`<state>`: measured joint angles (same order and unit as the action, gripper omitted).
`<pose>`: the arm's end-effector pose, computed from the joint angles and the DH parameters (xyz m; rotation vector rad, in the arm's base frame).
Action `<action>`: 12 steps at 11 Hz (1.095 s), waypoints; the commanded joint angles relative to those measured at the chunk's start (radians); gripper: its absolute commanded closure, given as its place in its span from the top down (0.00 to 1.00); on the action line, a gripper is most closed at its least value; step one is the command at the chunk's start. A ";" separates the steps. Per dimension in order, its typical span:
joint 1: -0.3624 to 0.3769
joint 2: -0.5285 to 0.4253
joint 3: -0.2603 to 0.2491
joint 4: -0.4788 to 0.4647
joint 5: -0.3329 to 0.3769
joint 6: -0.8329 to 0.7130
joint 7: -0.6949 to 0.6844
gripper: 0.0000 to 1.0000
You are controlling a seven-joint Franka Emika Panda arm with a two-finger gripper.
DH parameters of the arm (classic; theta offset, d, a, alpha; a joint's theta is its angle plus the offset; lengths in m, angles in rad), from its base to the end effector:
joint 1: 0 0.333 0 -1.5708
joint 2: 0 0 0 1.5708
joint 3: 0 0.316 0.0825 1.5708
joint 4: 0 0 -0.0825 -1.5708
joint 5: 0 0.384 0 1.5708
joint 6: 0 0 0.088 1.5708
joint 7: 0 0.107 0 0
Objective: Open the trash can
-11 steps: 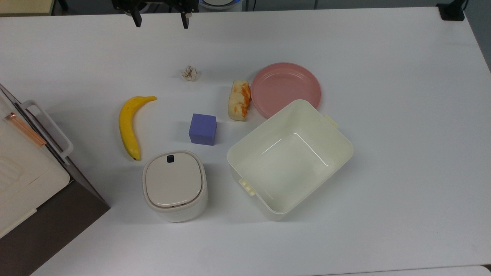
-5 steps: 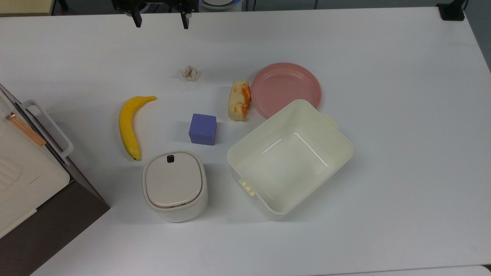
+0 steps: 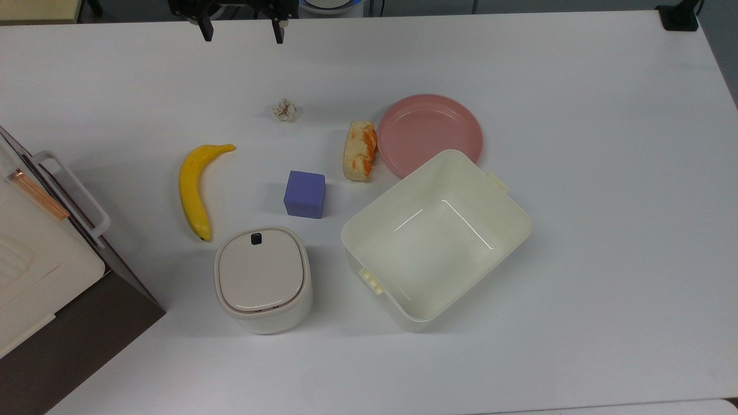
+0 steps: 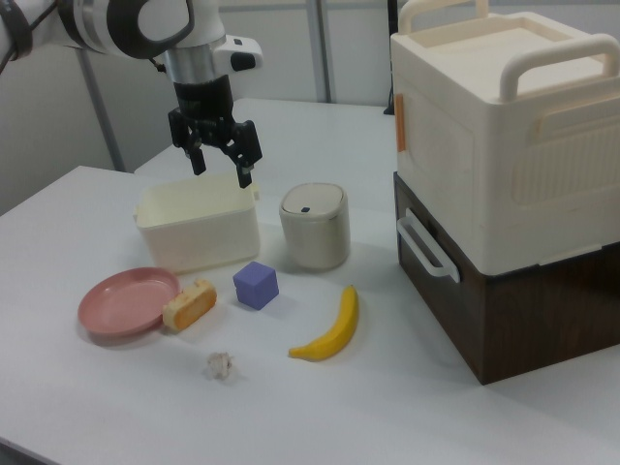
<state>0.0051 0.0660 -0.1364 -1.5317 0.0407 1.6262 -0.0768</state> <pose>0.5760 -0.0692 0.6110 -3.1115 0.0867 -0.0502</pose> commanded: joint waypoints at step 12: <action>0.067 0.130 -0.002 0.022 -0.152 0.271 0.142 0.00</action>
<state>0.0436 0.1184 -0.1332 -1.5599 -0.0310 1.8240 -0.0815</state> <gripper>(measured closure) 0.987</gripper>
